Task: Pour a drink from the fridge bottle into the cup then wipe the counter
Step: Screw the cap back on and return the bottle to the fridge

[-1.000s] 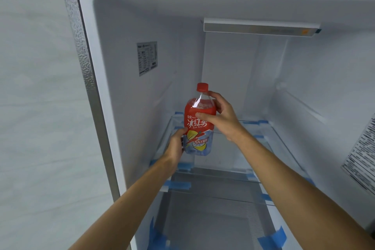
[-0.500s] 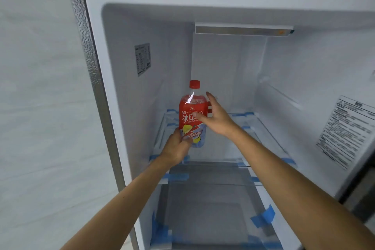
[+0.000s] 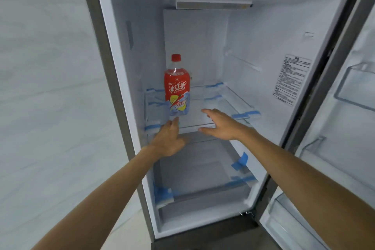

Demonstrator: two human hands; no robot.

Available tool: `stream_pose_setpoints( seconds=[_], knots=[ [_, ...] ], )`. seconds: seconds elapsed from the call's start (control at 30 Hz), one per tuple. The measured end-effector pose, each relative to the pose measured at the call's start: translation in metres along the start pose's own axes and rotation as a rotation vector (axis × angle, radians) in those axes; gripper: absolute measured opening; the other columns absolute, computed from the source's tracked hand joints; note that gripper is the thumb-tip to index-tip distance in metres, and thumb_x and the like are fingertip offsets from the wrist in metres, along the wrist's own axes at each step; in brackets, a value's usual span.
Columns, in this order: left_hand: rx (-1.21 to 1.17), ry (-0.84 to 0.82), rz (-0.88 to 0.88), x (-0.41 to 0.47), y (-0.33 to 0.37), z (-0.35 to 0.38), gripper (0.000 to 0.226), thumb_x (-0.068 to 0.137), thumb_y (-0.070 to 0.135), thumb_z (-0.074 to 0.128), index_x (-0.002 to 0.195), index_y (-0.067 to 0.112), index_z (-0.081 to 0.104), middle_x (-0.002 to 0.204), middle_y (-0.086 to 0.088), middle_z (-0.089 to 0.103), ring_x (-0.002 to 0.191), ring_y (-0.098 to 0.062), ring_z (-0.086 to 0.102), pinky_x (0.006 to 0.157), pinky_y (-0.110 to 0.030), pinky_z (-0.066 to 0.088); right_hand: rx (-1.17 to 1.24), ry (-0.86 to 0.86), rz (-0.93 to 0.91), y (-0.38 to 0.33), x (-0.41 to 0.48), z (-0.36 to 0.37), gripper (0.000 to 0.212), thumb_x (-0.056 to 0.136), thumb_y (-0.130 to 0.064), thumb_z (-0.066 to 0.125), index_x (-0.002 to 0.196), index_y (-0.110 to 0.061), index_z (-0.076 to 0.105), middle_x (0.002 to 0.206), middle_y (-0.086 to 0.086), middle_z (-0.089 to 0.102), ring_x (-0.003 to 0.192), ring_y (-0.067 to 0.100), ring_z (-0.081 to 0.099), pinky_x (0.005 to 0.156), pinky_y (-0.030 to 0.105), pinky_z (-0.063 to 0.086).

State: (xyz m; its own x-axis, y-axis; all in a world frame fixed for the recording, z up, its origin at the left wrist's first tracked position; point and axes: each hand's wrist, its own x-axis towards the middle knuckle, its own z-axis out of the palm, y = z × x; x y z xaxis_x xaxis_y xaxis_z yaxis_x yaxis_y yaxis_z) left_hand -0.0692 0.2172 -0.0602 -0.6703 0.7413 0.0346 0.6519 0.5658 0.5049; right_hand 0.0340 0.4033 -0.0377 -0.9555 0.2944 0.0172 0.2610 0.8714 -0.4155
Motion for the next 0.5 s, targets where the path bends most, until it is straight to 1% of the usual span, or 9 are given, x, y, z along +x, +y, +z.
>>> stream_pose_setpoints(
  seconds=[0.07, 0.13, 0.23, 0.33, 0.43, 0.5],
  knots=[
    [0.058, -0.052, 0.015, -0.01, -0.004, 0.007, 0.075, 0.093, 0.037, 0.058, 0.153, 0.008, 0.026, 0.149, -0.02, 0.041, 0.137, -0.041, 0.039, 0.111, -0.048, 0.038, -0.048, -0.031, 0.033, 0.001, -0.02, 0.009, 0.083, 0.091, -0.052, 0.063, 0.156, -0.019, 0.023, 0.149, 0.015, 0.039, 0.134, 0.029, 0.044, 0.108, 0.043, 0.041],
    [0.12, -0.099, 0.04, -0.021, -0.004, 0.013, 0.077, 0.096, 0.038, 0.057, 0.156, 0.008, 0.02, 0.155, -0.019, 0.033, 0.14, -0.041, 0.034, 0.114, -0.051, 0.033, -0.094, -0.069, 0.057, 0.002, -0.039, 0.018, 0.084, 0.091, -0.053, 0.062, 0.157, -0.02, 0.022, 0.152, 0.014, 0.036, 0.136, 0.03, 0.041, 0.109, 0.043, 0.04],
    [0.2, -0.145, 0.058, -0.036, -0.003, 0.02, 0.076, 0.098, 0.041, 0.052, 0.156, 0.008, 0.016, 0.156, -0.02, 0.029, 0.142, -0.042, 0.031, 0.114, -0.054, 0.032, -0.135, -0.123, 0.081, 0.005, -0.063, 0.028, 0.085, 0.092, -0.054, 0.06, 0.157, -0.02, 0.018, 0.157, 0.014, 0.03, 0.141, 0.031, 0.035, 0.111, 0.044, 0.038],
    [0.28, -0.167, 0.05, -0.048, -0.006, 0.025, 0.076, 0.098, 0.046, 0.05, 0.156, 0.008, 0.018, 0.16, -0.019, 0.024, 0.144, -0.042, 0.027, 0.114, -0.055, 0.029, -0.155, -0.157, 0.093, 0.006, -0.08, 0.035, 0.088, 0.092, -0.056, 0.059, 0.158, -0.019, 0.014, 0.163, 0.012, 0.022, 0.146, 0.028, 0.029, 0.116, 0.045, 0.033],
    [0.347, -0.182, 0.045, -0.061, -0.007, 0.028, 0.076, 0.098, 0.049, 0.047, 0.155, 0.008, 0.018, 0.157, -0.019, 0.027, 0.142, -0.042, 0.031, 0.113, -0.055, 0.031, -0.173, -0.168, 0.105, 0.003, -0.094, 0.039, 0.088, 0.092, -0.058, 0.057, 0.158, -0.021, 0.014, 0.164, 0.01, 0.019, 0.147, 0.028, 0.028, 0.116, 0.044, 0.032],
    [0.362, -0.181, 0.044, -0.07, -0.007, 0.03, 0.077, 0.097, 0.049, 0.048, 0.155, 0.01, 0.017, 0.156, -0.019, 0.029, 0.141, -0.042, 0.032, 0.113, -0.055, 0.031, -0.188, -0.178, 0.111, 0.0, -0.105, 0.042, 0.087, 0.092, -0.059, 0.057, 0.158, -0.022, 0.013, 0.164, 0.01, 0.019, 0.145, 0.029, 0.03, 0.114, 0.046, 0.034]
  ],
)
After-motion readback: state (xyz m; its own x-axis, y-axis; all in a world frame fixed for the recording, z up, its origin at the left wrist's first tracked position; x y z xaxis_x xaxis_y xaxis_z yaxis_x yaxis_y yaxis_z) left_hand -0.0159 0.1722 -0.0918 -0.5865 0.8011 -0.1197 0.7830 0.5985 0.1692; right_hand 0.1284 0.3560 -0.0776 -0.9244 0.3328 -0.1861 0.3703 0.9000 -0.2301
